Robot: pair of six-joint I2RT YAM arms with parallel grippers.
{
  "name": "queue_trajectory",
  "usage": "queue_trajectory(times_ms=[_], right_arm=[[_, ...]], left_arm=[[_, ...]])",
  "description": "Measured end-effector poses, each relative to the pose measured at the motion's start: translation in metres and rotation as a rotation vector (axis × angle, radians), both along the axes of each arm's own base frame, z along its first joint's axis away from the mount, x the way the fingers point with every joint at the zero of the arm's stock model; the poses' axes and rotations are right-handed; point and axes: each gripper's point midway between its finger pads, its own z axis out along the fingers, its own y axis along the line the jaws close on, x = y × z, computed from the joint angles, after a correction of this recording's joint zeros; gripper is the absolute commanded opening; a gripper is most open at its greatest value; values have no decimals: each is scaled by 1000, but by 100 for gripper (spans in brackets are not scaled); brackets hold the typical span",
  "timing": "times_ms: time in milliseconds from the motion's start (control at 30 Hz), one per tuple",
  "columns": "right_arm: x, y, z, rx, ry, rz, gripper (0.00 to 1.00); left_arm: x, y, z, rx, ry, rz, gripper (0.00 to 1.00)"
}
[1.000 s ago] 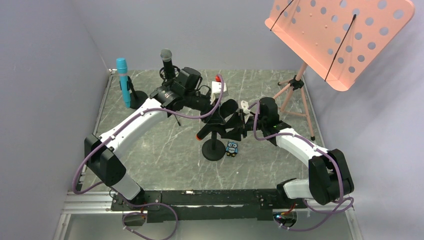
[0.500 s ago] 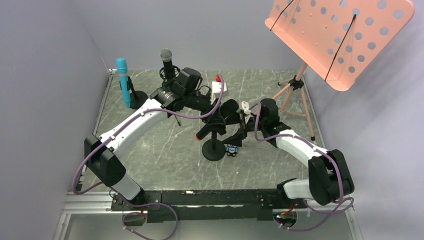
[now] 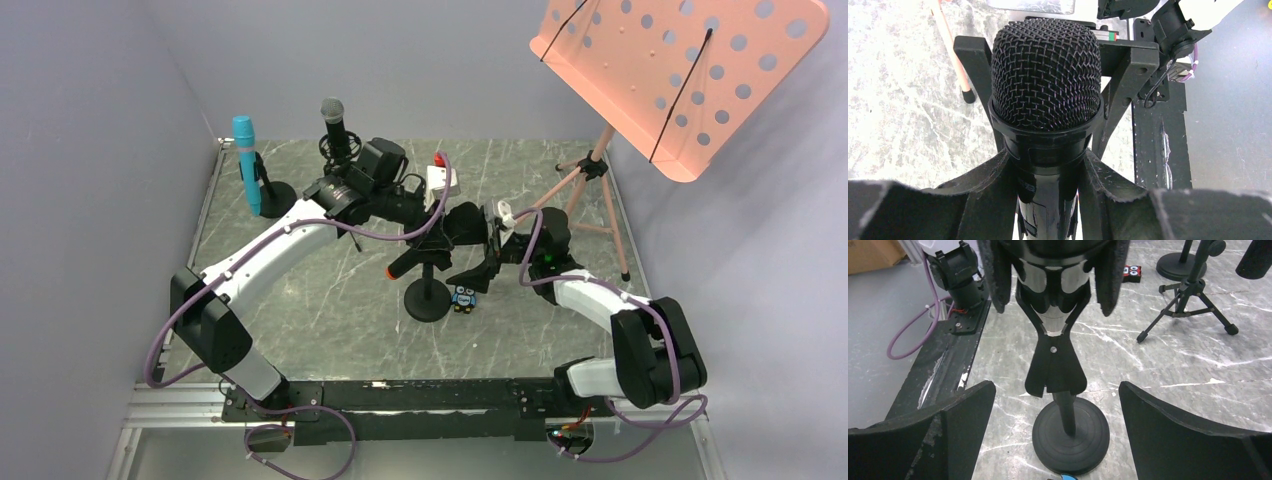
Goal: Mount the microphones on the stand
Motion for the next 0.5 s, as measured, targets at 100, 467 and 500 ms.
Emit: queue_trajectory(times_ms=[100,467,500], right_arm=[[3,-1,0,19,15,-9,99],[-1,1,1,90,40,-1,98],[-1,2,3,95,35,0,98]], left_arm=[[0,-1,0,-2,-2,-1,3],[1,-3,-4,-9,-2,-1,2],[1,-3,-4,-10,-2,-1,2]])
